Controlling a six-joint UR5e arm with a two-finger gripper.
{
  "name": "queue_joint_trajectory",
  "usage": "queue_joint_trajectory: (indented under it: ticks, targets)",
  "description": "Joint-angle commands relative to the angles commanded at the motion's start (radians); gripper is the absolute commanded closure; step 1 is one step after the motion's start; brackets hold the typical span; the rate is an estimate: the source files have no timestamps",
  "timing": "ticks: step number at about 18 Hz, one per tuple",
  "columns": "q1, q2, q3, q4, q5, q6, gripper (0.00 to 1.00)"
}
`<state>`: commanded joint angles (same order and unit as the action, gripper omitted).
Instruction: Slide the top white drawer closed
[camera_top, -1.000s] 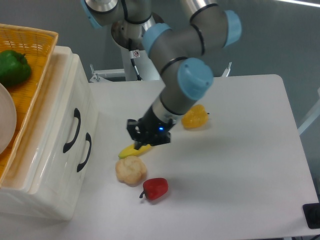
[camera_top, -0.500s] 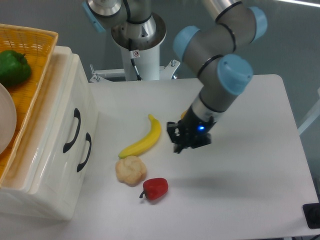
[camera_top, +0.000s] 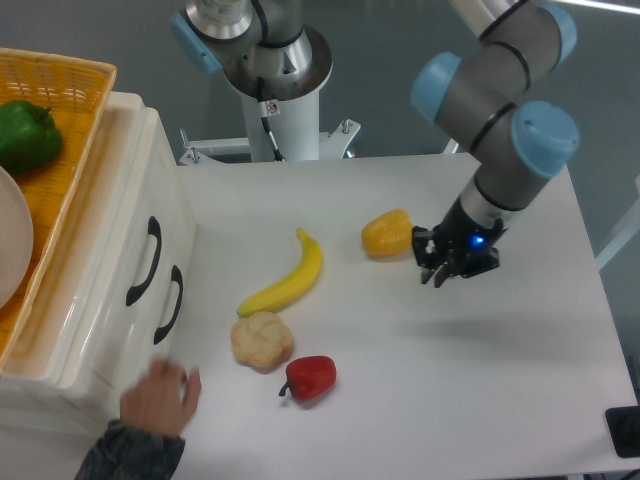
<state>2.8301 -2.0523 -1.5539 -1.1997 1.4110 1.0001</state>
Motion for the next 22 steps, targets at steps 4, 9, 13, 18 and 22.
queue_joint_trajectory:
  ticks: [4, 9, 13, 18, 22]
  targets:
    - [0.014, -0.029, 0.017, 0.020, 0.014, 0.019, 0.57]
    - [0.021, -0.068, 0.061, 0.042, 0.013, 0.017, 0.50]
    - [0.038, -0.077, 0.071, 0.087, 0.014, 0.020, 0.00]
    - [0.063, -0.098, 0.113, 0.109, 0.061, 0.194, 0.00]
    - [0.087, -0.132, 0.138, 0.149, 0.111, 0.396, 0.00]
